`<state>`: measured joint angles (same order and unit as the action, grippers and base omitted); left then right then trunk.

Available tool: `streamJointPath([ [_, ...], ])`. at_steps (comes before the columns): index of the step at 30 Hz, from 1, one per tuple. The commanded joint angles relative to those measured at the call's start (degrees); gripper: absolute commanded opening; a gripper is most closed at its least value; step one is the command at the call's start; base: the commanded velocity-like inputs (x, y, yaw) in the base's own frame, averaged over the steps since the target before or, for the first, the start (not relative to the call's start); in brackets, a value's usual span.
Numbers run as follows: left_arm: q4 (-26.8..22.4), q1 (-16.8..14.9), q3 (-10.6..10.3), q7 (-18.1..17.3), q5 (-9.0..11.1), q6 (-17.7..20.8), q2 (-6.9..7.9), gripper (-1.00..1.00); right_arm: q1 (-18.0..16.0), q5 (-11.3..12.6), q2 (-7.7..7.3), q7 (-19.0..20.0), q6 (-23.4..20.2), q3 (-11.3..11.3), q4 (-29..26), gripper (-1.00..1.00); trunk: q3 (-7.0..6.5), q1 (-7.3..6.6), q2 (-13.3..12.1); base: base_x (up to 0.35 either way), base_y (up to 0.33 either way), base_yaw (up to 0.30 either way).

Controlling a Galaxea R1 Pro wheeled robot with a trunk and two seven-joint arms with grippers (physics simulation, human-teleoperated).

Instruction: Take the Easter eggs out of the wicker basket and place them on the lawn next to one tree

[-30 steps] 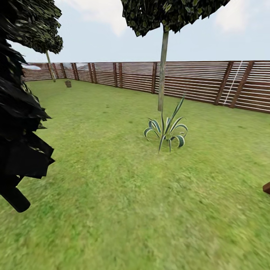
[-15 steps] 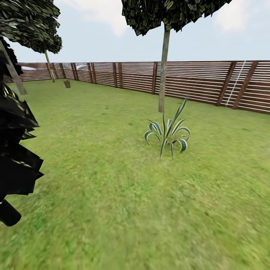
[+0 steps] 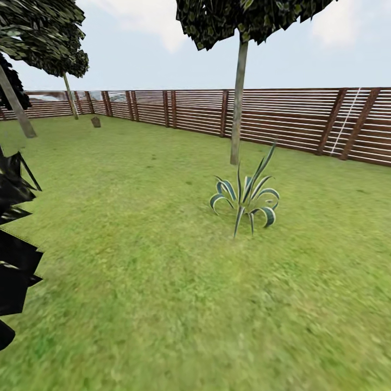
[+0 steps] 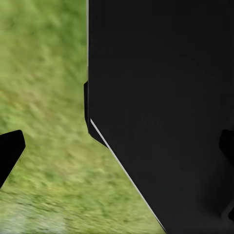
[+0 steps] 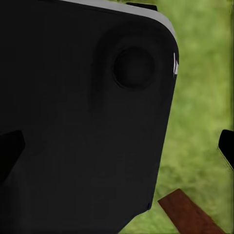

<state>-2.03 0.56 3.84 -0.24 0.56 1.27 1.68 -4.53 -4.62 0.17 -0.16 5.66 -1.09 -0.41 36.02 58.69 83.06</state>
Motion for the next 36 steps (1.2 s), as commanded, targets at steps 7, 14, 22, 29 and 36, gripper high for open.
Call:
streamJointPath([
  [7, -0.15, 0.05, 0.34, -0.03, 0.06, 0.13, -0.01, 1.00, -0.04, -0.48, 0.01, -0.02, 0.14, -0.05, 0.06, 1.00, 0.04, 0.04, 0.01, 0.341, 0.000, 0.024],
  [14, -0.16, 0.05, 0.35, -0.03, 0.06, 0.13, -0.02, 1.00, -0.04, -0.48, 0.00, -0.02, 0.14, -0.05, 0.06, 1.00, 0.04, 0.04, 0.01, 0.341, 0.000, 0.138],
  [22, -0.14, 0.05, 0.37, -0.03, 0.06, 0.13, -0.02, 1.00, -0.04, -0.48, -0.07, 0.00, 0.14, -0.05, 0.06, 1.00, 0.04, 0.04, 0.01, 0.341, 0.000, 0.158],
  [29, -0.13, 0.05, 0.37, -0.03, 0.06, 0.13, -0.02, 1.00, -0.04, -0.48, -0.14, 0.05, 0.14, -0.05, 0.06, 1.00, 0.04, 0.04, 0.01, 0.341, 0.000, 0.016],
  [36, -0.15, 0.05, 0.37, -0.03, 0.06, 0.13, -0.01, 1.00, -0.04, -0.60, -0.38, 0.07, 0.13, -0.09, 0.05, 1.00, 0.04, 0.04, 0.01, 0.342, 0.000, 0.001],
])
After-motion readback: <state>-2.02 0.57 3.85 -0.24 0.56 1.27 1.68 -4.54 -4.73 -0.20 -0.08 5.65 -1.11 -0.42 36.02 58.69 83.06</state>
